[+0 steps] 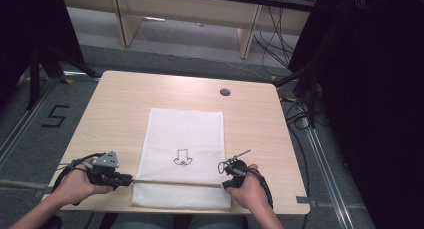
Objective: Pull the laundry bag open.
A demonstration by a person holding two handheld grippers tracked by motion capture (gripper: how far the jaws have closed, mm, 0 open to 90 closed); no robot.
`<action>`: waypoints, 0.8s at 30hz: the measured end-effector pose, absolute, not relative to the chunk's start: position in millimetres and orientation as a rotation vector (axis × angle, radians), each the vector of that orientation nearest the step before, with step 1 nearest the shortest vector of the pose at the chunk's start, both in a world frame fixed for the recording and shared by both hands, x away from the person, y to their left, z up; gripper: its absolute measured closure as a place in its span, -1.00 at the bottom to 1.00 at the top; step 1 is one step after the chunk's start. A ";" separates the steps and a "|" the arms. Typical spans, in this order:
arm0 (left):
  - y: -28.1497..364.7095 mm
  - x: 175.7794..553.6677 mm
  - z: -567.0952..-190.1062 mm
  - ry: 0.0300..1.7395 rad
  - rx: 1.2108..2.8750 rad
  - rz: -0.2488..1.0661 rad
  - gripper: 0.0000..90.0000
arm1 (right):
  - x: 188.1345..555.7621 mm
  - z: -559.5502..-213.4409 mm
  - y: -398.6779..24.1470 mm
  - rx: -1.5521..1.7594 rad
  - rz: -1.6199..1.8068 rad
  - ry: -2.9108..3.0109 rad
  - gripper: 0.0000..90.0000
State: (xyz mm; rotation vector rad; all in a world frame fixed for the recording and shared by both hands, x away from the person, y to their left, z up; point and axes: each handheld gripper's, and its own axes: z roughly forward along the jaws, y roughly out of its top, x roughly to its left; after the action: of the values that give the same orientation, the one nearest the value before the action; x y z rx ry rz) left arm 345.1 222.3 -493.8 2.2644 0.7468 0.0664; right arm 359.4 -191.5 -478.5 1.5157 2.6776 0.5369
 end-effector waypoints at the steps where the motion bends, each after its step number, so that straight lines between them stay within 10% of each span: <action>1: 223.5 346.9 -494.1 0.734 2.290 0.080 0.80 | 359.9 -478.7 -191.9 1.500 0.536 2.677 1.00; 24: 221.7 355.0 -496.8 0.769 2.160 0.152 -0.03 | 354.6 -474.5 -190.5 1.457 0.584 2.628 0.78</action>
State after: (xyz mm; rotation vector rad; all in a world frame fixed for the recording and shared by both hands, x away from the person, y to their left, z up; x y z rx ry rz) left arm 355.0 221.7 -496.8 2.1602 0.7689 0.1520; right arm 354.6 -190.5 -474.5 1.4572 2.6279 0.5840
